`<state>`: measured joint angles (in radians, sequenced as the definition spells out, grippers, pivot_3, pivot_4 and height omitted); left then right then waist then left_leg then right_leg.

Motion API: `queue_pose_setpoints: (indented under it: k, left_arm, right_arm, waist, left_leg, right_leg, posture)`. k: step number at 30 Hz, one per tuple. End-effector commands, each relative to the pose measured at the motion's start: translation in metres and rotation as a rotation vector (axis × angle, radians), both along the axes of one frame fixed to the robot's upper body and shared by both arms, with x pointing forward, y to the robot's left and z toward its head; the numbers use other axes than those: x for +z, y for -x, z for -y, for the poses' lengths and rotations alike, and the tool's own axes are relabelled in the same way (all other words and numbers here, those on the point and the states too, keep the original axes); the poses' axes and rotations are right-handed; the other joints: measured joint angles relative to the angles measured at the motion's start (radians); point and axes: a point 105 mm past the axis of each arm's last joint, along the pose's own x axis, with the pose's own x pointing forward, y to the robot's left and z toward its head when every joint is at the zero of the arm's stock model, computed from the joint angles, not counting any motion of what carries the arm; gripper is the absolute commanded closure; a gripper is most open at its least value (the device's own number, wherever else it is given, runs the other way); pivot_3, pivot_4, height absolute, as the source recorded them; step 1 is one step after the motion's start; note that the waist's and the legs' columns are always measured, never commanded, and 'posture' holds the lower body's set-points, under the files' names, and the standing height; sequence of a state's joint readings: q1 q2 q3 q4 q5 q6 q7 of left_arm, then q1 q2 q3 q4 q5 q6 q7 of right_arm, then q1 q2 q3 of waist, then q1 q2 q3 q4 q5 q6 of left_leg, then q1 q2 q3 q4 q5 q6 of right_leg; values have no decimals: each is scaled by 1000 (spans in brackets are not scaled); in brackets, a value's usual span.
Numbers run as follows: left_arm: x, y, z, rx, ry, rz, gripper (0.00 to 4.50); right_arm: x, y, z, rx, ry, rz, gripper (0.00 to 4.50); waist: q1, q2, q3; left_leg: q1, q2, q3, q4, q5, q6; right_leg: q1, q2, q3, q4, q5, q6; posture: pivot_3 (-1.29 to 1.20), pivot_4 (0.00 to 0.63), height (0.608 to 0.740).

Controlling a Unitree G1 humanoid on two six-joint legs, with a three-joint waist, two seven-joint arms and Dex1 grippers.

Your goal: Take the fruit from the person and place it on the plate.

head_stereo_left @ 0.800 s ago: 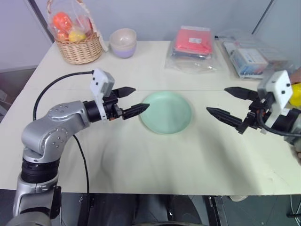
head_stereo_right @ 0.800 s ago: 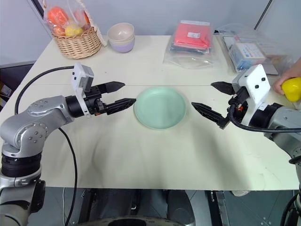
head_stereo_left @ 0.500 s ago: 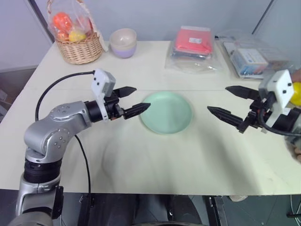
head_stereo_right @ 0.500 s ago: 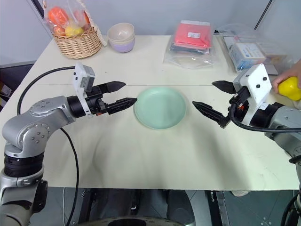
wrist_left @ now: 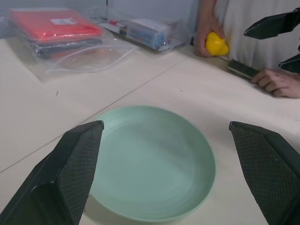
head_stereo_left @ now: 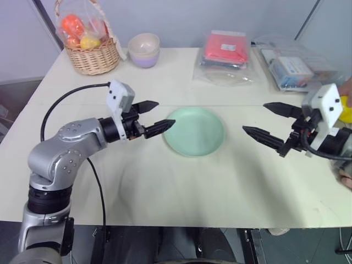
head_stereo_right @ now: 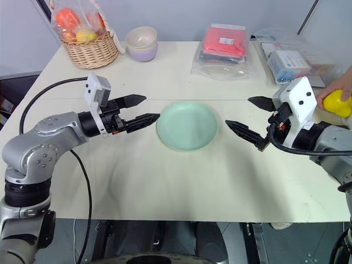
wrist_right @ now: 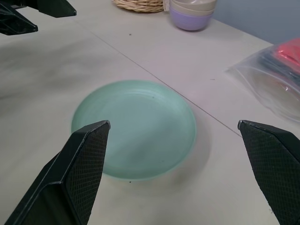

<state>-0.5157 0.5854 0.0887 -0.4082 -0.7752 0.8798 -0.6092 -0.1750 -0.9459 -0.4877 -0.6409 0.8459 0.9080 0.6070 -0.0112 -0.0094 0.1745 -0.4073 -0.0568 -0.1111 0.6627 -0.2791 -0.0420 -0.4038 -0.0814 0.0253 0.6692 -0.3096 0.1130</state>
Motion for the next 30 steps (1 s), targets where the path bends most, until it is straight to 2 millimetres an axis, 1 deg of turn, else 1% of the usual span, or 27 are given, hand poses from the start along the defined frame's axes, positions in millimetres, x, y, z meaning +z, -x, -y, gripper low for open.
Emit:
queue_pose_setpoints:
  k: [1,22,30]
  left_arm:
    - [11,3,0,-2,5,55,0]
    - [11,2,0,-3,13,54,0]
    - [15,-2,-2,28,53,43,0]
  right_arm:
    - [11,2,2,-7,13,56,32]
    - [10,1,2,2,17,56,32]
    - [10,1,2,2,19,57,32]
  waist:
    - [0,0,0]
    - [0,0,0]
    - [0,0,0]
  left_leg:
    - [0,0,0,0,0,0]
    - [0,0,0,0,0,0]
    - [0,0,0,0,0,0]
  right_leg:
    - [0,0,0,0,0,0]
    - [0,0,0,0,0,0]
    - [0,0,0,0,0,0]
  posture:
    - [0,150,740]
    - [0,150,740]
    - [0,150,740]
